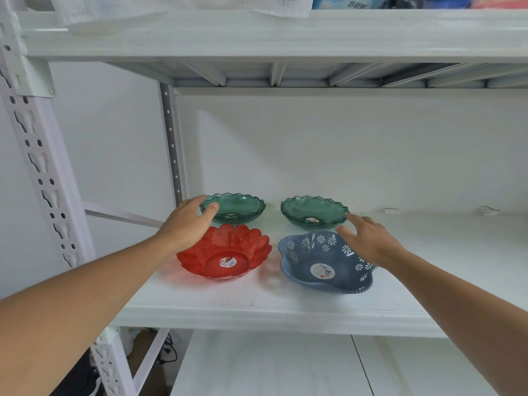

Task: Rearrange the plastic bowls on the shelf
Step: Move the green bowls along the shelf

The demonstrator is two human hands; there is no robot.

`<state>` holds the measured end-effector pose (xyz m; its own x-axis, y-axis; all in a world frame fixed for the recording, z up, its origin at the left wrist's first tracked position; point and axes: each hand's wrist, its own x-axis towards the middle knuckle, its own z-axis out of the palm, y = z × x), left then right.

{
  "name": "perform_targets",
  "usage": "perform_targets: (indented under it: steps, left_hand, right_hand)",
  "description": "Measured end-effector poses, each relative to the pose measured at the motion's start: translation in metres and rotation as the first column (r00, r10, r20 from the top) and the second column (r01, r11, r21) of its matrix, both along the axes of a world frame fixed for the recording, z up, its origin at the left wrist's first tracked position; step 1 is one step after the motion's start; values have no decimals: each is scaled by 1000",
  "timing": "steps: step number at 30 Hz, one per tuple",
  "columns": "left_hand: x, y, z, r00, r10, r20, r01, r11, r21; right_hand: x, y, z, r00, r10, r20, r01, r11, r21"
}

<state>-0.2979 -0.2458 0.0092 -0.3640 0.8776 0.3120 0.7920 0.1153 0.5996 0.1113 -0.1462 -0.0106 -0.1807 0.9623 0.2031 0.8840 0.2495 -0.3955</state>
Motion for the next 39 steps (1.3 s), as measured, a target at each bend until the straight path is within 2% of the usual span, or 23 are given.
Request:
perform_targets:
  steps: [8,28,39]
  left_hand:
    - [1,-4,6,1000,-4,28,4,1000,1]
    - [-29,1,1,994,-77,73,75,997,18]
    - [-33,20,-8,995,-90,32,91,996,-15]
  right_hand:
    - [-3,3,6,1000,17,-26,-17,1000,-15]
    - [-45,-9,10,1000,-9,26,9,1000,0]
    - [-44,3,0,1000,-30,10,30,1000,-2]
